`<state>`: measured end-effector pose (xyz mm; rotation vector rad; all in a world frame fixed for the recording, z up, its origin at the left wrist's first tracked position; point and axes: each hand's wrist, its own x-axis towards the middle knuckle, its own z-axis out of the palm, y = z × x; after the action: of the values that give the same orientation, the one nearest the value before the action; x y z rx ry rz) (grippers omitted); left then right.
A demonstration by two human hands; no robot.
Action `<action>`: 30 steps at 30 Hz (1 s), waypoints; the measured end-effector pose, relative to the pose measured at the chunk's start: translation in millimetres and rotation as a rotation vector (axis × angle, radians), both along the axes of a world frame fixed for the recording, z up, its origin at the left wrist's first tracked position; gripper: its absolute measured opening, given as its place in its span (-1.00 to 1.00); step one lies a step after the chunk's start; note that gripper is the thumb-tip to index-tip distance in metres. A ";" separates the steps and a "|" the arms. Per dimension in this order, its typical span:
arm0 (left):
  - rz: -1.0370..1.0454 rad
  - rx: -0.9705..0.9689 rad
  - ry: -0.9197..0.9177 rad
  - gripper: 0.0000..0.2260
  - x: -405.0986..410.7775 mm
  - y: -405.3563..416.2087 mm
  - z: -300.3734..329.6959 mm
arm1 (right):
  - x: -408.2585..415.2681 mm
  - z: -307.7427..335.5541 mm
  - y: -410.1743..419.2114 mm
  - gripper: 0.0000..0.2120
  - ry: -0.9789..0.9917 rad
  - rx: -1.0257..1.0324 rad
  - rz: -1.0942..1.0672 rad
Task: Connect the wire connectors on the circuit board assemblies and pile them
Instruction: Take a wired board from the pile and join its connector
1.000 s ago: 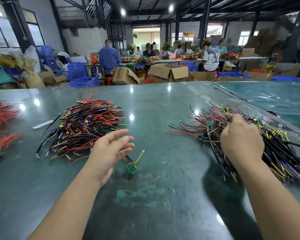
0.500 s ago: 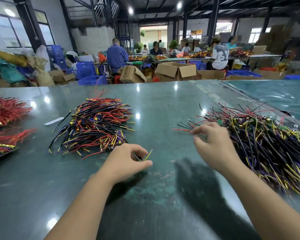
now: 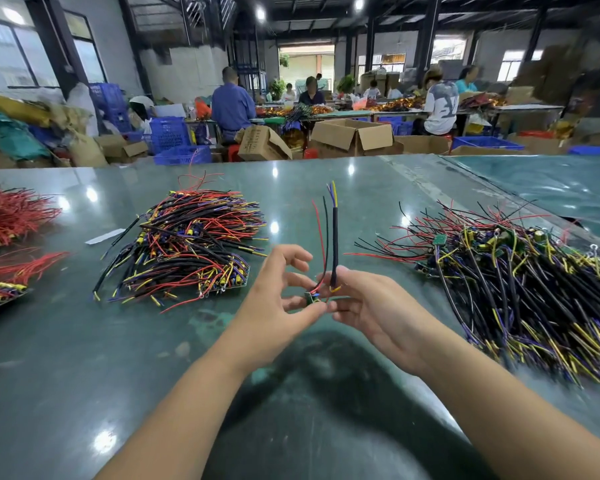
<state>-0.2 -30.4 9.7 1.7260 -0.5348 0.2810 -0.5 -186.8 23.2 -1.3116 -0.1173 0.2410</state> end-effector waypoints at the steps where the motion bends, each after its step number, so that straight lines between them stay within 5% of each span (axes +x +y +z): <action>1: -0.015 -0.011 0.006 -0.51 -0.3 -1.2 -0.9 | -0.6 -1.2 0.9 -0.79 -0.067 -0.044 -0.013; 8: 0.141 0.083 0.093 -0.67 2.0 -8.4 -5.8 | -1.1 -9.2 1.4 -0.79 -0.425 -0.434 -0.147; 11: 0.103 -0.033 0.190 -0.77 3.9 -7.1 -5.4 | -1.3 -11.8 2.2 -0.81 -0.495 -0.547 -0.186; 22: 0.222 -0.572 0.398 -0.85 7.1 -5.3 3.0 | -5.1 -9.0 9.1 -0.82 -0.464 -0.359 -0.200; 27: 0.106 -0.570 0.407 -0.83 1.2 -10.1 4.6 | -4.9 -15.1 8.2 -0.61 -0.419 -0.423 -0.082; 30: 0.065 -0.561 0.398 -0.84 0.2 -10.3 4.7 | -2.8 -19.4 10.0 -0.75 -0.373 -0.383 -0.141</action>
<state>0.0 -40.7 14.4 1.2065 -0.0885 0.1102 -3.3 -176.8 3.8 -1.7298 -0.3041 -0.1108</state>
